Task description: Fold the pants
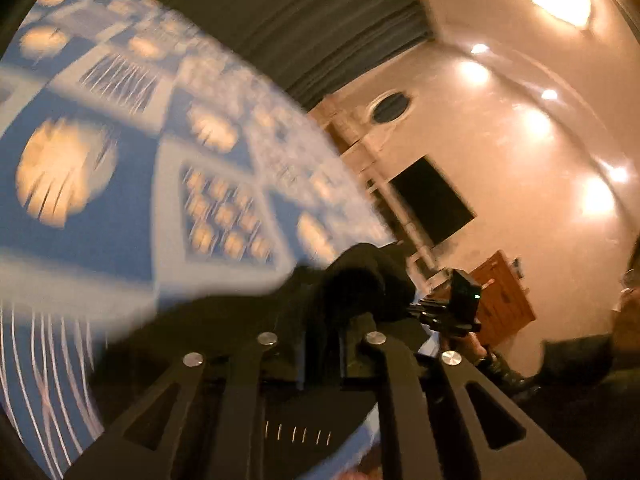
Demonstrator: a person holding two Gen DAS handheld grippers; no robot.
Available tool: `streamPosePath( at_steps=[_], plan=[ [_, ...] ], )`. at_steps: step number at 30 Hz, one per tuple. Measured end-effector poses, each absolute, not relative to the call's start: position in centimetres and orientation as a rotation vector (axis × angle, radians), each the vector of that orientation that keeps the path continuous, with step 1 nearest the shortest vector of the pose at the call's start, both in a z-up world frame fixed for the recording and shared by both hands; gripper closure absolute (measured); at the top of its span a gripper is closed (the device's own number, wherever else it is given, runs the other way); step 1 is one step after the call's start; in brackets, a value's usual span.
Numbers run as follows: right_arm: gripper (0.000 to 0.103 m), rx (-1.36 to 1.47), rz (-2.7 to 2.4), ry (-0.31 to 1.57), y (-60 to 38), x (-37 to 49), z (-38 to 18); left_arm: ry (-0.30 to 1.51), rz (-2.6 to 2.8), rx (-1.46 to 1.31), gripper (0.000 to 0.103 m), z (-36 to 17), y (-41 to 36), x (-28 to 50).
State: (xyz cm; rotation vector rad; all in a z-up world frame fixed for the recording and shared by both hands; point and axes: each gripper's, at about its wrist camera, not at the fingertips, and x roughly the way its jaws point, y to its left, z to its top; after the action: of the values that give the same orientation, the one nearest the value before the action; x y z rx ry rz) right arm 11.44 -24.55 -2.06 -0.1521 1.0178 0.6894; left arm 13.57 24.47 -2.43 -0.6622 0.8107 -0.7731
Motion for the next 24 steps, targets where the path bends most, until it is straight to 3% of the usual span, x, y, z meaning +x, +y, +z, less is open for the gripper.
streamPosePath(
  at_steps=[2,4,6,7,8,9,11,14,20,24],
  plan=[
    [0.093,-0.14,0.688,1.081,-24.3,9.4,-5.0,0.873,-0.709,-0.715,0.07,-5.0,25.0,11.7],
    [0.084,-0.123,0.659,1.081,-24.2,7.5,-6.5,0.931,-0.6,-0.742,0.059,-7.5,25.6,9.7],
    [0.081,-0.012,0.633,1.073,-25.3,6.8,-6.3,0.938,-0.516,-0.765,0.057,-8.6,26.4,7.4],
    [0.079,0.043,0.624,1.063,-25.9,6.6,-5.9,0.924,-0.482,-0.792,0.044,-8.8,26.9,6.5],
    [0.075,0.1,0.617,1.052,-26.5,6.4,-5.4,0.902,-0.454,-0.833,0.032,-9.0,27.6,5.6],
    [0.061,0.158,0.608,1.035,-27.2,5.9,-4.9,0.86,-0.429,-0.886,0.028,-8.9,28.3,4.4],
    [0.039,0.237,0.589,1.005,-28.1,5.2,-4.3,0.763,-0.377,-1.009,0.027,-8.6,29.6,2.2],
    [0.039,0.372,0.581,0.986,-29.4,4.3,-4.6,0.674,-0.371,-1.064,0.027,-7.8,28.5,0.5],
    [0.038,0.744,0.513,0.985,-33.3,4.2,-6.9,0.674,-0.252,-1.114,0.027,-8.4,24.3,0.4],
    [0.038,0.81,0.48,0.982,-34.9,3.8,-7.4,0.669,-0.125,-1.156,0.027,-9.6,22.9,-0.9]
  ],
)
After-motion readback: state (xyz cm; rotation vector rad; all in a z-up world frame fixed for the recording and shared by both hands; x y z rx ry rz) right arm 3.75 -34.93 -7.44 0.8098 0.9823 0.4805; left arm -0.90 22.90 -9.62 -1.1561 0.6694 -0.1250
